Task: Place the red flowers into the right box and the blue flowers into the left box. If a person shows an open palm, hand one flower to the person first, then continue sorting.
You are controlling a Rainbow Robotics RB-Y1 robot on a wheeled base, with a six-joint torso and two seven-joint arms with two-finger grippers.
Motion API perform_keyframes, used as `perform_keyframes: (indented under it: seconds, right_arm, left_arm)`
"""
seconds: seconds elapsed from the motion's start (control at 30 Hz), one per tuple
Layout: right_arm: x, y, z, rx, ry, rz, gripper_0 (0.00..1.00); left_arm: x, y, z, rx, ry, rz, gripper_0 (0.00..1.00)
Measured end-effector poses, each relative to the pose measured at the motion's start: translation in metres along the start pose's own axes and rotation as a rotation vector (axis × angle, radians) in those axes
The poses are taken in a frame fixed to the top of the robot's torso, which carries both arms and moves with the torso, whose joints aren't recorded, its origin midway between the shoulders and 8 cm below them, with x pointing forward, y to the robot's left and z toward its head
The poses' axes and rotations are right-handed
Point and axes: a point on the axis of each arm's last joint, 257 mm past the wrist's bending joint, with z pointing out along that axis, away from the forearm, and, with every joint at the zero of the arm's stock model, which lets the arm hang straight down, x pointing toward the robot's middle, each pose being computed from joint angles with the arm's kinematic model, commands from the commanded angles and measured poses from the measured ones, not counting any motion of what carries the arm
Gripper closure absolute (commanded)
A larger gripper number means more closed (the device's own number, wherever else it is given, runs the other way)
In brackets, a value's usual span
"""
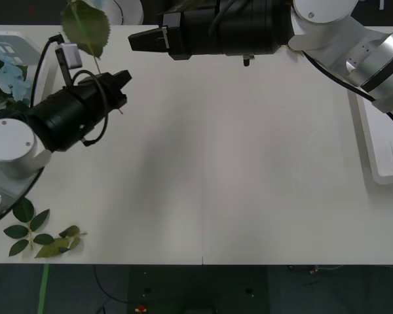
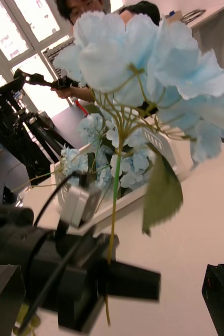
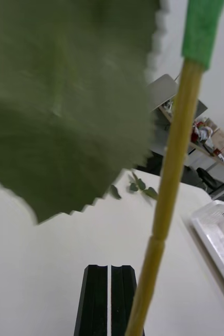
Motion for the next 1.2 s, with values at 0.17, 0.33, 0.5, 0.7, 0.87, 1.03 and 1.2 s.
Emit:
perform_keyframes:
  seconds: [0.17,0.33,0.5,0.7,0.87,1.03,1.2]
  right_arm:
    - [0.013,-0.003,-0.032,0.003,0.091,-0.062,0.00]
    - [0.035,-0.004,-0.076,-0.004,0.234,-0.150,0.00]
    - [0.058,-0.009,-0.114,0.000,0.329,-0.300,0.00]
    - [0.095,-0.009,-0.149,-0.023,0.398,-0.442,0.00]
    - [0.102,-0.004,-0.172,-0.071,0.440,-0.526,0.00]
    - [0.087,0.002,-0.174,-0.090,0.394,-0.531,0.00]
    - [0.087,-0.003,-0.178,-0.079,0.398,-0.522,0.00]
  left_arm:
    - [-0.053,0.083,-0.049,-0.105,0.083,0.088,1.00]
    - [-0.105,0.155,-0.114,-0.227,0.144,0.113,1.00]
    - [-0.145,0.198,-0.169,-0.343,0.205,0.151,1.00]
    - [-0.159,0.231,-0.231,-0.495,0.333,0.001,1.00]
    - [-0.146,0.249,-0.284,-0.566,0.461,-0.061,1.00]
    - [-0.131,0.249,-0.319,-0.514,0.568,0.064,1.00]
    - [-0.096,0.251,-0.365,-0.466,0.678,0.220,1.00]
